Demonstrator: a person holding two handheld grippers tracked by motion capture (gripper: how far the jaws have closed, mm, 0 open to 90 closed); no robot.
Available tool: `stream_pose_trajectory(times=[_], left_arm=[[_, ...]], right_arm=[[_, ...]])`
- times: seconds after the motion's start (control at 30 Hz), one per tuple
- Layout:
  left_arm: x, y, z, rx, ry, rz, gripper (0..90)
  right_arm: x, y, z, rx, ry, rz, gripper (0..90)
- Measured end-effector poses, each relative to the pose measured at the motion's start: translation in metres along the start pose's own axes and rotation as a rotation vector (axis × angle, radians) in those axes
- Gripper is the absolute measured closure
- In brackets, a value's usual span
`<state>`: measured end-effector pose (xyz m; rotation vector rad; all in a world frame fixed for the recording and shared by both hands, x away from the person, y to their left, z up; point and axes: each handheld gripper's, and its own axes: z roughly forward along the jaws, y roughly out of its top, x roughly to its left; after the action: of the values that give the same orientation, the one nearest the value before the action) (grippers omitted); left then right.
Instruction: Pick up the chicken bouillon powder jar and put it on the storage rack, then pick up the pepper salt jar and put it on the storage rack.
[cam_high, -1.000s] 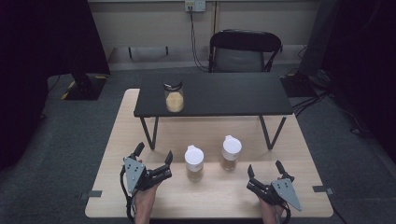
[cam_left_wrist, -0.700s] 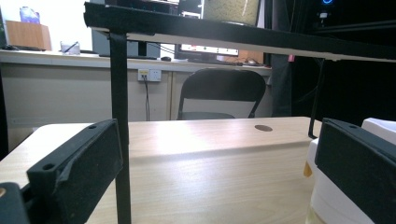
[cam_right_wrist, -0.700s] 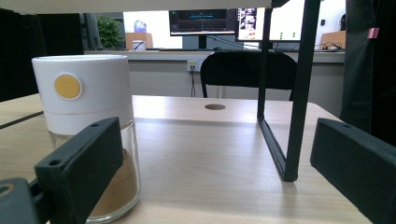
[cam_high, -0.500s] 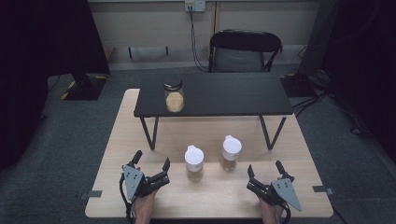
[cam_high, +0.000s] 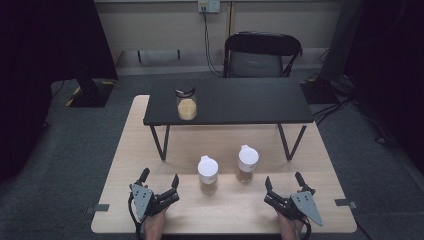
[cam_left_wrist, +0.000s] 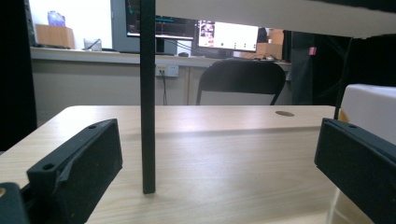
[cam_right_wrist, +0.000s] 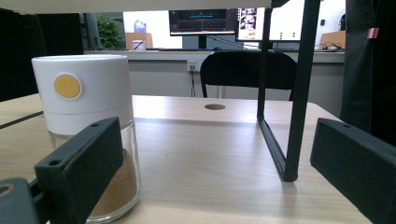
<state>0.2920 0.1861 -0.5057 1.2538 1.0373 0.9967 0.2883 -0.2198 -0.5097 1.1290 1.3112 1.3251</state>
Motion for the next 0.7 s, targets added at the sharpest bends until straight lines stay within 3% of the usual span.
stream_pose_trajectory(times=[0.3, 0.5, 0.7], left_arm=[[-0.0023, -0.0067, 0.0006, -0.007, 0.010, 0.022, 0.3], [-0.0053, -0.0064, 0.0040, 0.023, 0.028, 0.054, 0.3], [-0.0051, -0.0066, 0.0032, 0.012, 0.041, 0.048, 0.1]], right_arm=[[0.0000, 0.0000, 0.0000, 0.000, -0.001, 0.000, 1.3], [0.0000, 0.0000, 0.0000, 0.000, -0.001, 0.000, 1.3], [0.0000, 0.0000, 0.0001, 0.001, -0.004, 0.000, 1.3]])
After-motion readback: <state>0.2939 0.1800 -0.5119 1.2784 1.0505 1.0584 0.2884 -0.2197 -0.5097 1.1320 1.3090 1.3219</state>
